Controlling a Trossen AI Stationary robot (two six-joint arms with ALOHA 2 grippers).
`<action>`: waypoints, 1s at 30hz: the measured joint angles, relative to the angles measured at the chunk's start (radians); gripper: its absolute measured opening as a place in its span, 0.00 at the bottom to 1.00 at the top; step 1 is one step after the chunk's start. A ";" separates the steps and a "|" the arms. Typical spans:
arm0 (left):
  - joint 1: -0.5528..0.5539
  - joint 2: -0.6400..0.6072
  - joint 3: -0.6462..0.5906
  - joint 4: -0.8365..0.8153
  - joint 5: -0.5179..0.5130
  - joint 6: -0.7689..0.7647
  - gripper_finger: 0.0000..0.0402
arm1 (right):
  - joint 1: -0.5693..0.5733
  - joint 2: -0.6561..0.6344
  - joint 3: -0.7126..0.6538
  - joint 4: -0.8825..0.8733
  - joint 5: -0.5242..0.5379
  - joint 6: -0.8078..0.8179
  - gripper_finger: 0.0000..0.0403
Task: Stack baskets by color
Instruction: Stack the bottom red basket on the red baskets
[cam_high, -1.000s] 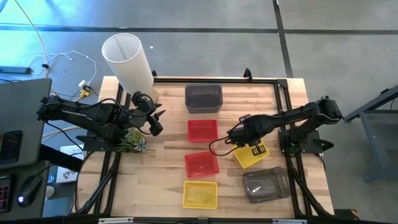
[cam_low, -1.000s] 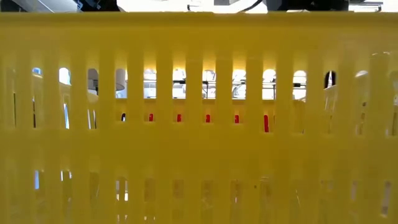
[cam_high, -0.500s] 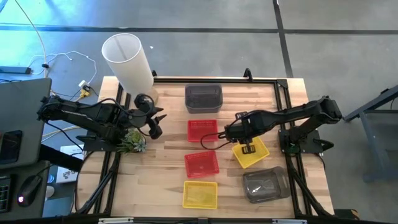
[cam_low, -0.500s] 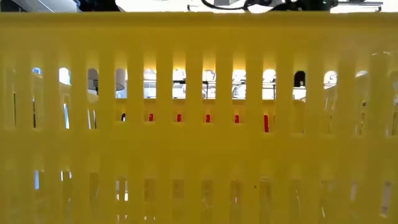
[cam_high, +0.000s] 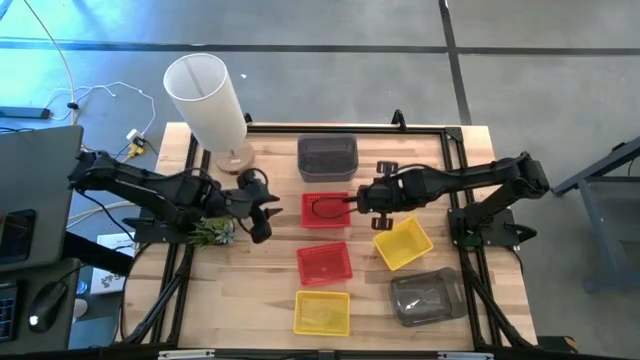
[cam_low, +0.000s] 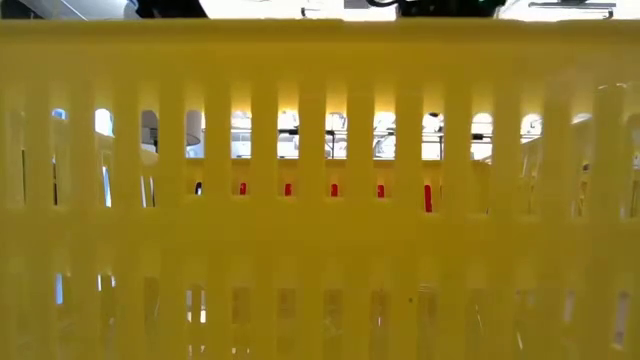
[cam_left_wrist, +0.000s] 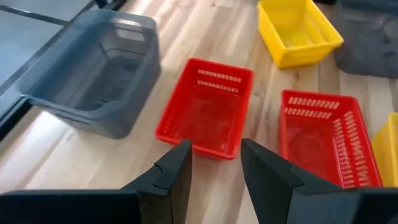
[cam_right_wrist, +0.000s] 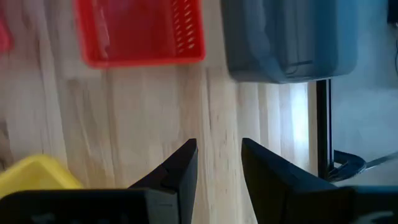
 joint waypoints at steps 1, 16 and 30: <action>-0.010 0.011 0.000 0.004 0.000 0.000 0.31 | -0.006 0.000 0.007 -0.001 -0.004 0.011 0.27; -0.112 0.140 0.000 0.165 -0.003 -0.001 0.31 | -0.023 0.000 0.033 0.010 -0.067 0.127 0.27; -0.112 0.322 0.000 0.280 0.009 0.010 0.31 | -0.023 0.000 0.033 0.062 -0.062 0.127 0.27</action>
